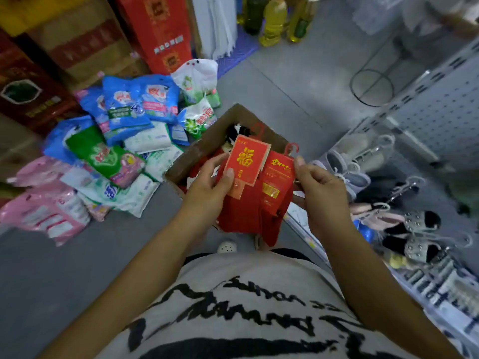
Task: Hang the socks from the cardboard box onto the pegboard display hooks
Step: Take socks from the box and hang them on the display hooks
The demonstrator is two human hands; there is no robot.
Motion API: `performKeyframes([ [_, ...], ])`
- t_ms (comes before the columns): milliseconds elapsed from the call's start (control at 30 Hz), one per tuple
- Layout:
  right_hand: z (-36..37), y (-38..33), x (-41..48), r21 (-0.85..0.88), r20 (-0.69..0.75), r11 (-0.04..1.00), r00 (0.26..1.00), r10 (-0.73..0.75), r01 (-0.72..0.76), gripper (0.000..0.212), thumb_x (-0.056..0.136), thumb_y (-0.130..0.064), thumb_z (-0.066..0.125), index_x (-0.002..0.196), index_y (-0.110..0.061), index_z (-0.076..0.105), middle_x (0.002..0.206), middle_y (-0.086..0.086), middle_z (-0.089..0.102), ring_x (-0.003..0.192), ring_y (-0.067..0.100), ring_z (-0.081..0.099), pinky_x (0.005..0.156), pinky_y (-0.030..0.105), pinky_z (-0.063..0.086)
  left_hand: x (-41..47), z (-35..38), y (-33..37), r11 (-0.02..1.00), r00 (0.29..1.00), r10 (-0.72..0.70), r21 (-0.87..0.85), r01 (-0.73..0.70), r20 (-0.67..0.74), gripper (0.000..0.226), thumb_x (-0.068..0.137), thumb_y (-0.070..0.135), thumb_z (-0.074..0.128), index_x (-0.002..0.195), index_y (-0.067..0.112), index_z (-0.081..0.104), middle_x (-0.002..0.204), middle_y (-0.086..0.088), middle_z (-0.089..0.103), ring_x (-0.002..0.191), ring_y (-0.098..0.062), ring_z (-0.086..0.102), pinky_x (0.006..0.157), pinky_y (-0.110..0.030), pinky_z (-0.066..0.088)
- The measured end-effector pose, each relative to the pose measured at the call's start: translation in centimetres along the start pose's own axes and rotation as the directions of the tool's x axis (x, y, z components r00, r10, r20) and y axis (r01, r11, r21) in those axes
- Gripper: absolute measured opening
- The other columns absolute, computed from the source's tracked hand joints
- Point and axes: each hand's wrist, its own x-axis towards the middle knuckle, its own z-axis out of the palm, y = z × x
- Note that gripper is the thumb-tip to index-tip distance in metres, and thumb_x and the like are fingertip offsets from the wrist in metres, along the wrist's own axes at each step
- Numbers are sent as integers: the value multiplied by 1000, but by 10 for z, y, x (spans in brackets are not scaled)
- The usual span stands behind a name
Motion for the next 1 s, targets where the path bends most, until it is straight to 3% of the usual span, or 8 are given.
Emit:
performKeyframes([
  [67, -11, 7, -23, 92, -67, 996, 998, 11, -4, 31, 94, -41, 66, 81, -14, 74, 78, 5, 74, 67, 14, 68, 62, 32, 59, -5, 17, -3, 997, 991, 15, 78, -26, 130, 38, 105, 31, 54, 141, 38, 48, 135, 1, 65, 122, -15, 63, 101, -35, 51],
  [200, -46, 22, -64, 208, -267, 978, 963, 36, 21, 31, 93, -40, 69, 79, -12, 73, 79, 9, 71, 71, 19, 65, 63, 33, 56, -20, 52, -9, 985, 936, -47, 174, -15, 348, 35, 100, 39, 61, 135, 35, 58, 114, 12, 76, 100, -4, 72, 73, -18, 57],
  [433, -120, 50, -142, 332, -589, 937, 799, 117, 107, 34, 90, -35, 75, 66, -12, 67, 59, 1, 64, 56, 15, 62, 55, 29, 55, -62, 128, -13, 949, 882, -131, 315, -21, 454, 40, 83, 41, 76, 106, 11, 64, 98, -14, 76, 92, -33, 74, 85, -60, 58],
  [533, -155, 59, -176, 301, -707, 945, 695, 132, 128, 36, 88, -34, 77, 61, -13, 64, 56, 2, 60, 53, 15, 59, 54, 30, 56, -83, 165, -23, 923, 838, -81, 357, -141, 540, 23, 88, 38, 73, 98, 23, 58, 84, 2, 77, 79, -19, 74, 76, -53, 61],
  [633, -188, 70, -215, 308, -753, 938, 643, 138, 160, 41, 87, -31, 78, 55, -15, 59, 54, 3, 60, 51, 15, 61, 49, 29, 55, -127, 209, -39, 928, 665, -150, 335, -160, 732, 22, 90, 47, 67, 105, 33, 60, 94, 7, 79, 89, -15, 75, 86, -44, 58],
  [767, -236, 96, -282, 336, -753, 924, 642, 147, 183, 42, 94, -33, 69, 82, 7, 70, 76, 23, 69, 72, 22, 71, 59, 34, 62, -218, 271, -77, 943, 411, -271, 325, -65, 870, 37, 90, 54, 63, 119, 32, 68, 117, -8, 75, 109, -27, 71, 95, -47, 56],
  [867, -273, 119, -335, 335, -758, 932, 627, 180, 138, 41, 98, -35, 64, 91, 5, 73, 96, 26, 71, 83, 23, 72, 71, 38, 64, -264, 300, -108, 937, 383, -337, 346, 46, 860, 32, 96, 42, 62, 121, 22, 67, 118, -12, 75, 103, -25, 72, 90, -44, 57],
  [1000, -343, 170, -427, 266, -833, 958, 525, 173, 106, 28, 93, -33, 70, 96, -4, 74, 93, 14, 75, 83, 17, 72, 74, 28, 63, -337, 350, -149, 898, 314, -436, 430, 94, 843, 27, 101, 28, 58, 124, 18, 67, 117, -10, 76, 103, -26, 73, 83, -39, 62],
])
